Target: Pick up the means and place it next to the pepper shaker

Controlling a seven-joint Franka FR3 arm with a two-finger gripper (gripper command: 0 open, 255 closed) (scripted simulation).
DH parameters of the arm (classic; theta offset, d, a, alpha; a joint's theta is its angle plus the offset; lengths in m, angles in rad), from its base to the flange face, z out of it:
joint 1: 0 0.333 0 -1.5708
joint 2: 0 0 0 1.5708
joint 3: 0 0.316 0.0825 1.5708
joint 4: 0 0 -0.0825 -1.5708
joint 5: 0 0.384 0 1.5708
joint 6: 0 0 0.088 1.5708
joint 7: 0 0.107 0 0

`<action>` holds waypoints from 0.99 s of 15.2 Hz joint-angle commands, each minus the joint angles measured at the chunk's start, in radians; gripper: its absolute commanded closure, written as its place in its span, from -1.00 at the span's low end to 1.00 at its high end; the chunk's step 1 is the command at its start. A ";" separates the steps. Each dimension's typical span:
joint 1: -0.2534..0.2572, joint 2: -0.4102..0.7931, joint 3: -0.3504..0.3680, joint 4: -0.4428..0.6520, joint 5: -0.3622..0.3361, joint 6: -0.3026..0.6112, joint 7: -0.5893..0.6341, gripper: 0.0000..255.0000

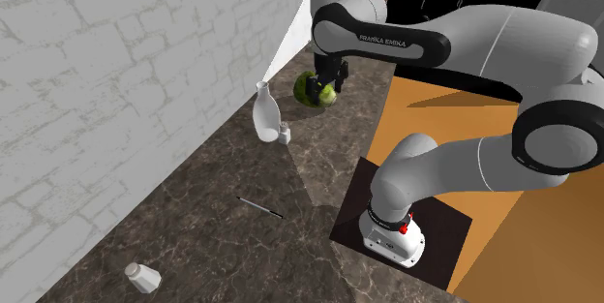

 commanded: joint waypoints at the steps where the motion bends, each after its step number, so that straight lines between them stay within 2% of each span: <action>1: 0.000 0.000 0.000 0.000 0.000 0.000 0.000 -1.00; 8: 0.037 0.215 -0.034 -0.021 0.018 0.239 -0.055 -1.00; 15: 0.079 0.471 -0.059 0.028 0.058 0.448 -0.126 -1.00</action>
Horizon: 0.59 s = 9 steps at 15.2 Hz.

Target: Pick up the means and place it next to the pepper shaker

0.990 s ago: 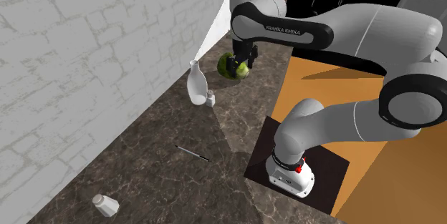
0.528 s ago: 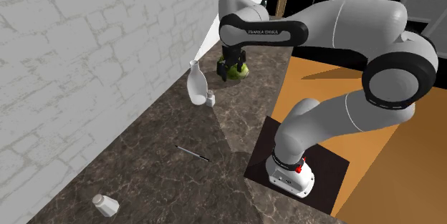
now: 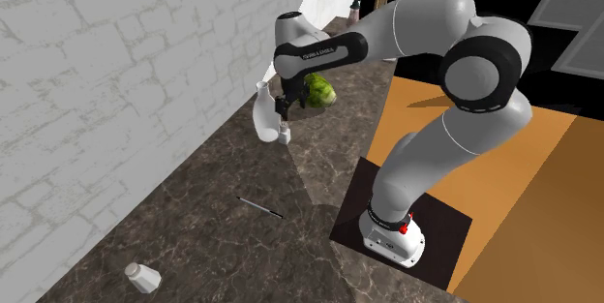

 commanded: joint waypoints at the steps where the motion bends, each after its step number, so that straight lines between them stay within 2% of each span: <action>1: 0.013 0.075 -0.005 0.024 0.016 0.052 -0.023 -1.00; 3: 0.024 0.152 -0.008 0.053 0.035 0.100 -0.047 -1.00; 9: 0.025 0.193 -0.010 0.017 0.040 0.176 -0.053 -1.00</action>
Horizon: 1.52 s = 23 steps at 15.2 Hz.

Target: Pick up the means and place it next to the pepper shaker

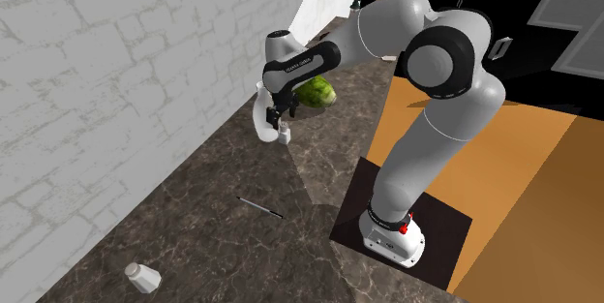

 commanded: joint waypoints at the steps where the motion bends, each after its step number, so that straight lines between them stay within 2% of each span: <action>1: -0.001 0.013 -0.003 -0.013 0.001 0.027 -0.004 -1.00; 2: -0.001 0.025 -0.003 -0.024 0.003 0.050 -0.006 -1.00; 10: -0.001 0.025 -0.003 -0.024 0.003 0.050 -0.006 -1.00; 11: -0.001 0.025 -0.003 -0.024 0.003 0.050 -0.006 1.00; 20: -0.001 0.025 -0.003 -0.024 0.003 0.050 -0.006 1.00; 23: -0.001 0.002 -0.002 -0.004 0.000 0.007 -0.003 1.00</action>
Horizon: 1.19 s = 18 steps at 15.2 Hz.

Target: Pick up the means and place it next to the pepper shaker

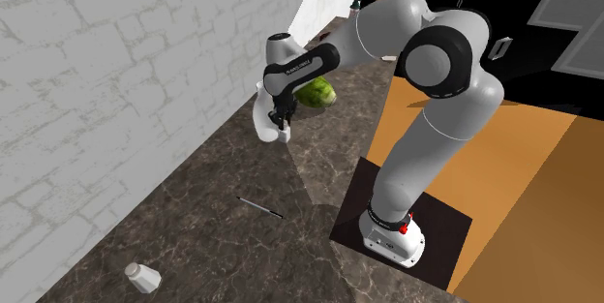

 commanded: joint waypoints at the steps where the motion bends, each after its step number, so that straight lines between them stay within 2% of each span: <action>1: -0.001 -0.014 0.000 0.016 -0.002 -0.030 0.001 1.00; 18: -0.001 -0.099 0.007 0.171 -0.008 -0.269 0.009 1.00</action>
